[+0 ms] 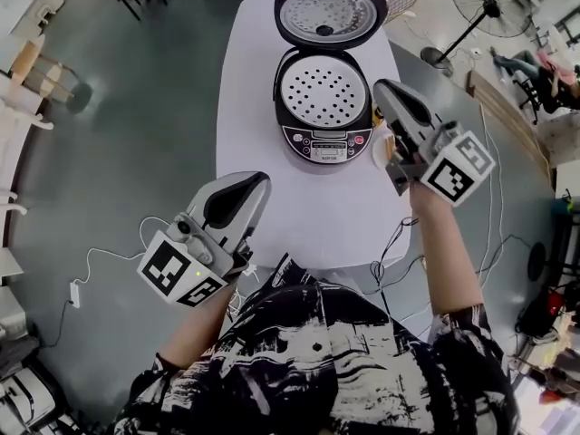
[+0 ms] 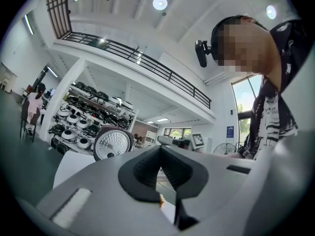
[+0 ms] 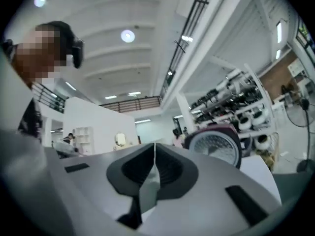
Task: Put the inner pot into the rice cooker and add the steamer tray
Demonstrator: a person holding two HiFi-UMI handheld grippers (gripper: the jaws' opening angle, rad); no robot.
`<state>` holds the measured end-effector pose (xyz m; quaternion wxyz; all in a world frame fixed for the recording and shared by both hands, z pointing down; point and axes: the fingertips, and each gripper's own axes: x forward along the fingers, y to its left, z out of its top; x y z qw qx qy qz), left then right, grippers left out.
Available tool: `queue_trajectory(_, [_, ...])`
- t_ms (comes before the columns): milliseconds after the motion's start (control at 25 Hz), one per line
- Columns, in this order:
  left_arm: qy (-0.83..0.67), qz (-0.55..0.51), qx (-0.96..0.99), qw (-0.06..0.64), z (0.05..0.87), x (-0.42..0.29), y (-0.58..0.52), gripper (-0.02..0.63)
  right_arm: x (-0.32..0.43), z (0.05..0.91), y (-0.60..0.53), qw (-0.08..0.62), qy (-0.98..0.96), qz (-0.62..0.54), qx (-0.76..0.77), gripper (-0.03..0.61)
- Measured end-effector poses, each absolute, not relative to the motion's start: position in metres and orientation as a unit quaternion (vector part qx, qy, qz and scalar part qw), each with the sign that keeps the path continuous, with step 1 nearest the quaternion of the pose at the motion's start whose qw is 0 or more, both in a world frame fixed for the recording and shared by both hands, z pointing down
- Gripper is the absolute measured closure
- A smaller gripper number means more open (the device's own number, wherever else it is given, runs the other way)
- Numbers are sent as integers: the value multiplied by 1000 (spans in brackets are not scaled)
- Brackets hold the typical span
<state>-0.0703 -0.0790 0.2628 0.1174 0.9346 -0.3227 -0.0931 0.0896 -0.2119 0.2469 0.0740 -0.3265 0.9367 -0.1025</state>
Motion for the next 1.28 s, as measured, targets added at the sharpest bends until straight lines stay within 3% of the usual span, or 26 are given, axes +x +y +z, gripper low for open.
queue_trajectory(120, [-311, -86, 940, 114, 260, -54, -81, 609, 95, 197, -129, 141, 949, -54, -279, 581])
queue_trajectory(240, [-295, -79, 946, 111, 257, -32, -81, 609, 110, 201, -77, 158, 945, -75, -275, 581])
queue_trajectory(520, [-255, -59, 959, 108, 255, 28, -78, 609, 125, 253, -30, 95, 950, -78, -285, 581])
queue_trajectory(720, [-245, -48, 963, 105, 257, 61, -70, 609, 135, 255, -22, 62, 953, -20, -296, 581])
queue_trajectory(1280, [-259, -32, 960, 102, 266, 103, -56, 609, 168, 257, -30, 43, 944, 2, -327, 581])
